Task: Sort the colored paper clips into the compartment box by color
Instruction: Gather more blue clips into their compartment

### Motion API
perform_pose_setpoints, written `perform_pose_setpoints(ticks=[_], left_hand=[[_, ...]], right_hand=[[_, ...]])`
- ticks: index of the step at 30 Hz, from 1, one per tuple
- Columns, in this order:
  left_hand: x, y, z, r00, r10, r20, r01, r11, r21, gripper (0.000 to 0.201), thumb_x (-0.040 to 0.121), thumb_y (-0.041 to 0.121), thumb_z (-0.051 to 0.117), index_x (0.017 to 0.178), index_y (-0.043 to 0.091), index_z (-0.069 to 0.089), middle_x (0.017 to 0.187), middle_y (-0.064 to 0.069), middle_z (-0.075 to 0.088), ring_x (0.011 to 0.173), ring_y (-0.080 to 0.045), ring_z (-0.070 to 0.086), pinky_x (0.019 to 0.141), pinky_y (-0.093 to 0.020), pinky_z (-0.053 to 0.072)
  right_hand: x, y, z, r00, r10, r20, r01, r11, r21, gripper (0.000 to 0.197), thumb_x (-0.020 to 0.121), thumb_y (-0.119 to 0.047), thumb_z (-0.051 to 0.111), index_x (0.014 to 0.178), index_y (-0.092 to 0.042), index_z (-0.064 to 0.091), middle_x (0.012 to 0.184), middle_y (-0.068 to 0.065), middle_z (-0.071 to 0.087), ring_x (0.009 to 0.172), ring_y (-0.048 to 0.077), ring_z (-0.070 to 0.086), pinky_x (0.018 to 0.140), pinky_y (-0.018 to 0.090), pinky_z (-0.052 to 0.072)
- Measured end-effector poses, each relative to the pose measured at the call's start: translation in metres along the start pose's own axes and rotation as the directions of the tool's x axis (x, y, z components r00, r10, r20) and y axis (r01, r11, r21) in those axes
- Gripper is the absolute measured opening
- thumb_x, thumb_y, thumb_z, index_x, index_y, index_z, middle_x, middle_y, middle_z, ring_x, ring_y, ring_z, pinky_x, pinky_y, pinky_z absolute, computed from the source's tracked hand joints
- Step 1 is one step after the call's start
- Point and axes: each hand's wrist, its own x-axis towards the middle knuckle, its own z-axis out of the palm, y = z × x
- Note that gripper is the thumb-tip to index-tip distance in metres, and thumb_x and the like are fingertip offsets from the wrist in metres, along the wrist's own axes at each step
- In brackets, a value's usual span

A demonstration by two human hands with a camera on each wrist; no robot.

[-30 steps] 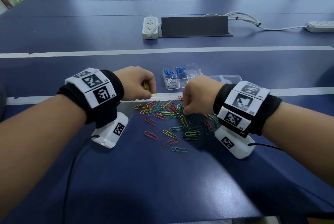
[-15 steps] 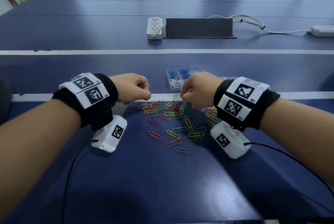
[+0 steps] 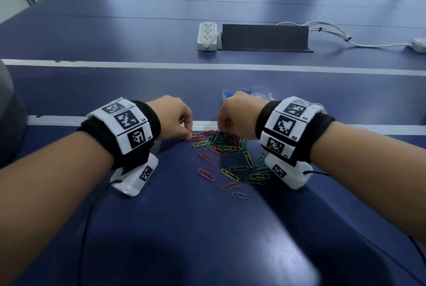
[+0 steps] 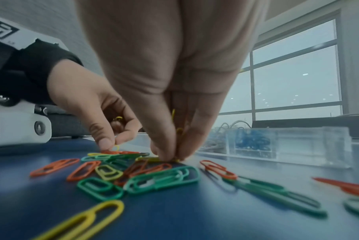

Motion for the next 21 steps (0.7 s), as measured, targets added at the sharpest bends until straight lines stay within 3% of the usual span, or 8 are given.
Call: perform_pose_setpoints(ticks=[2,4,7,10,14,18,21], left_hand=[[-0.001,-0.003,0.000,1.000,-0.009,0.024,0.010,1.000,-0.019,0.011,0.081,0.030,0.068,0.085,0.020,0.067,0.063,0.010,0.047,0.065,-0.011,0.046,0.064,-0.023,0.035],[-0.001,-0.005,0.000,0.999,-0.015,0.031,0.016,0.999,-0.038,0.007,0.083,0.028,0.066,0.083,0.022,0.063,0.069,0.009,0.052,0.075,-0.015,0.050,0.070,-0.022,0.035],[-0.003,-0.006,-0.002,1.000,-0.016,0.021,0.017,0.998,-0.055,0.007,0.085,0.026,0.063,0.084,0.022,0.057,0.073,0.009,0.051,0.082,-0.016,0.049,0.074,-0.021,0.034],[-0.004,-0.003,-0.005,1.000,-0.006,0.002,0.006,0.995,-0.095,0.007,0.087,0.022,0.061,0.087,0.021,0.054,0.069,0.013,0.048,0.080,-0.017,0.048,0.073,-0.021,0.033],[-0.002,0.008,-0.009,1.000,0.010,-0.008,-0.011,0.986,-0.167,0.005,0.091,0.017,0.053,0.093,0.021,0.054,0.073,0.011,0.053,0.070,-0.013,0.050,0.075,-0.022,0.034],[0.004,0.022,-0.011,0.999,0.005,-0.052,-0.014,0.985,-0.173,0.024,0.092,0.012,0.040,0.109,0.020,0.055,0.068,0.011,0.049,0.059,-0.003,0.044,0.066,-0.024,0.035],[0.012,0.032,-0.016,0.998,0.009,-0.060,-0.017,0.990,-0.139,0.031,0.093,0.010,0.037,0.114,0.017,0.057,0.066,0.013,0.042,0.058,-0.004,0.040,0.070,-0.022,0.034]], right_hand=[[-0.002,0.002,-0.001,1.000,-0.027,-0.004,0.027,0.999,-0.030,0.034,0.089,-0.004,0.049,0.107,-0.021,0.072,0.108,0.000,0.071,0.103,0.022,0.062,0.079,0.022,0.046],[-0.004,0.003,0.000,0.998,-0.059,0.001,0.059,0.996,-0.067,0.034,0.090,-0.006,0.049,0.110,-0.021,0.071,0.108,0.000,0.071,0.104,0.023,0.061,0.073,0.020,0.039],[-0.005,0.003,0.002,0.995,-0.099,0.024,0.101,0.989,-0.110,0.034,0.091,-0.008,0.050,0.115,-0.023,0.068,0.112,0.001,0.070,0.109,0.023,0.059,0.079,0.024,0.042],[-0.005,0.003,0.002,0.994,-0.111,0.007,0.111,0.986,-0.121,0.032,0.092,-0.009,0.049,0.112,-0.023,0.070,0.111,0.000,0.070,0.108,0.023,0.060,0.085,0.026,0.046],[-0.002,0.001,0.005,0.997,-0.070,0.025,0.073,0.985,-0.158,0.032,0.089,-0.009,0.050,0.112,-0.022,0.068,0.112,0.007,0.066,0.104,0.029,0.062,0.080,0.030,0.048],[0.001,-0.003,0.006,0.998,-0.020,0.061,0.031,0.981,-0.191,0.030,0.088,-0.012,0.054,0.116,-0.018,0.065,0.115,0.011,0.062,0.105,0.032,0.061,0.075,0.031,0.046],[0.000,-0.001,0.004,0.996,-0.032,0.086,0.043,0.991,-0.125,0.027,0.088,-0.016,0.054,0.112,-0.019,0.067,0.113,0.006,0.065,0.107,0.026,0.059,0.084,0.030,0.048]])
